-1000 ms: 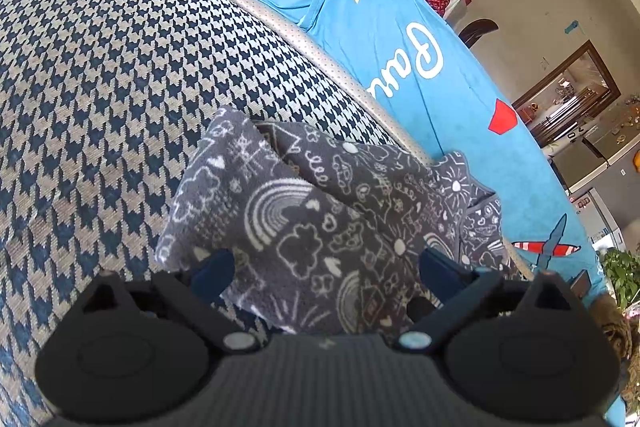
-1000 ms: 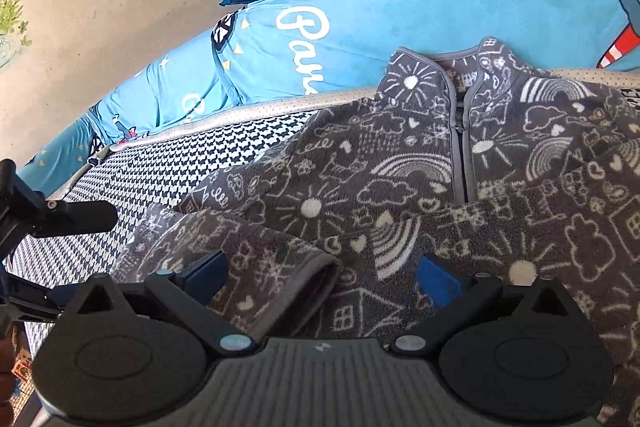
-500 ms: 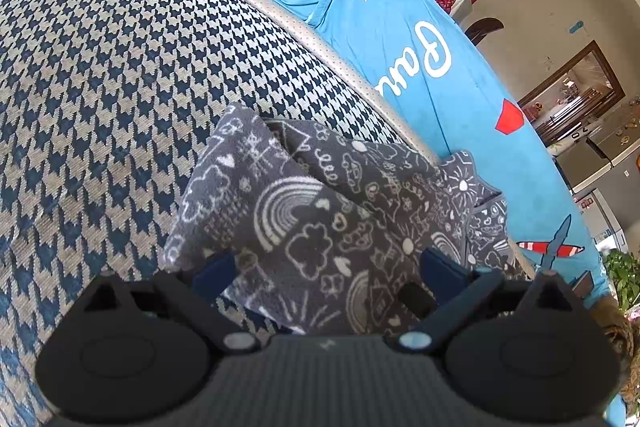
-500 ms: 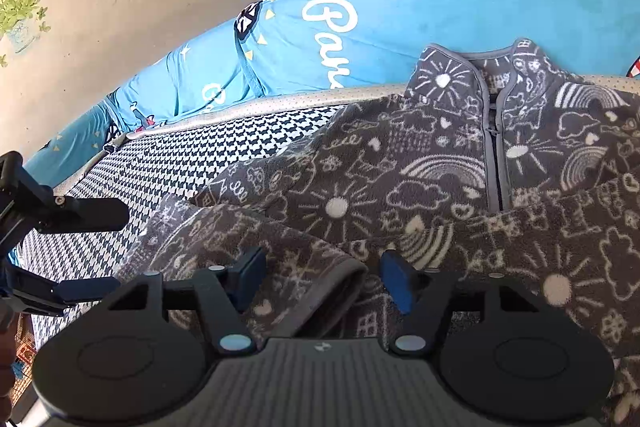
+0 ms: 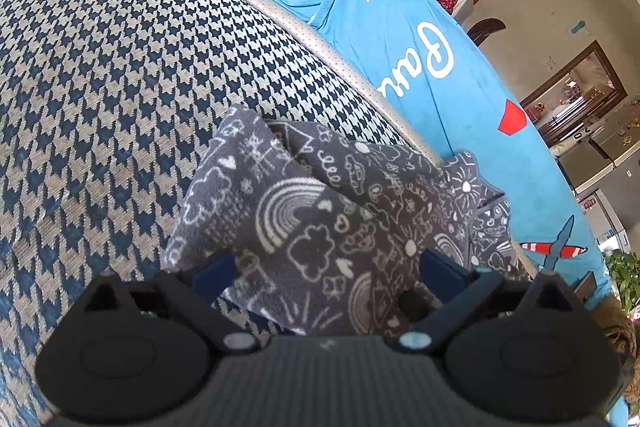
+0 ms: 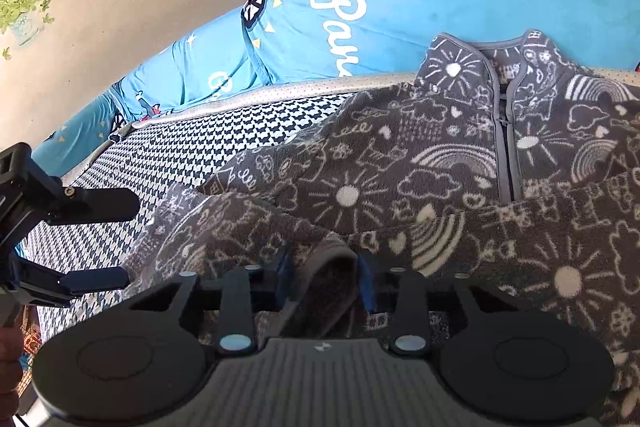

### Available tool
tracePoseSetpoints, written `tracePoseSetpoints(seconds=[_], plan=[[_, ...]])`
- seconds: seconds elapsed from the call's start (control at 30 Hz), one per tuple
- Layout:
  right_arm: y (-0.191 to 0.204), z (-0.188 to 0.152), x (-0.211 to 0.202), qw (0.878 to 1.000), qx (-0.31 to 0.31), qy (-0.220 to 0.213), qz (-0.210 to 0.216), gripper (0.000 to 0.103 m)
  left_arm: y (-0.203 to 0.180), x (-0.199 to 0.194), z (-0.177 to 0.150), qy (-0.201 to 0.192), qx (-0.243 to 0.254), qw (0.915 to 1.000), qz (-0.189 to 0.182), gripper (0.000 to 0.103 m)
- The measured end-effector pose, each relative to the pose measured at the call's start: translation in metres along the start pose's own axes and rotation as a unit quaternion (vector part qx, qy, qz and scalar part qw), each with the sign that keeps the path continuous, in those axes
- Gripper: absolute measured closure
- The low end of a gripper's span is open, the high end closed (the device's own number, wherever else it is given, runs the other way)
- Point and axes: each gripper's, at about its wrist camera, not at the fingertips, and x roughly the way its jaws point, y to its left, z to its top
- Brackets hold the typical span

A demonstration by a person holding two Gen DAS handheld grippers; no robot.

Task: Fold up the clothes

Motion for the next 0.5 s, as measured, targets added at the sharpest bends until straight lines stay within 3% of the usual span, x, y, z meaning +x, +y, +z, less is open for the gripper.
tracePoseSetpoints(seconds=[0.2, 0.5], plan=[[0.008, 0.007, -0.008, 1.0, -0.015, -0.015, 0.003, 0.092, 0.0, -0.001, 0.0, -0.003, -0.002, 1.0, -0.001, 0.004], [0.004, 0.035, -0.042, 0.996, 0.007, -0.084, 0.008, 0.092, -0.011, 0.002, -0.004, -0.001, 0.009, 0.9998, -0.016, 0.004]])
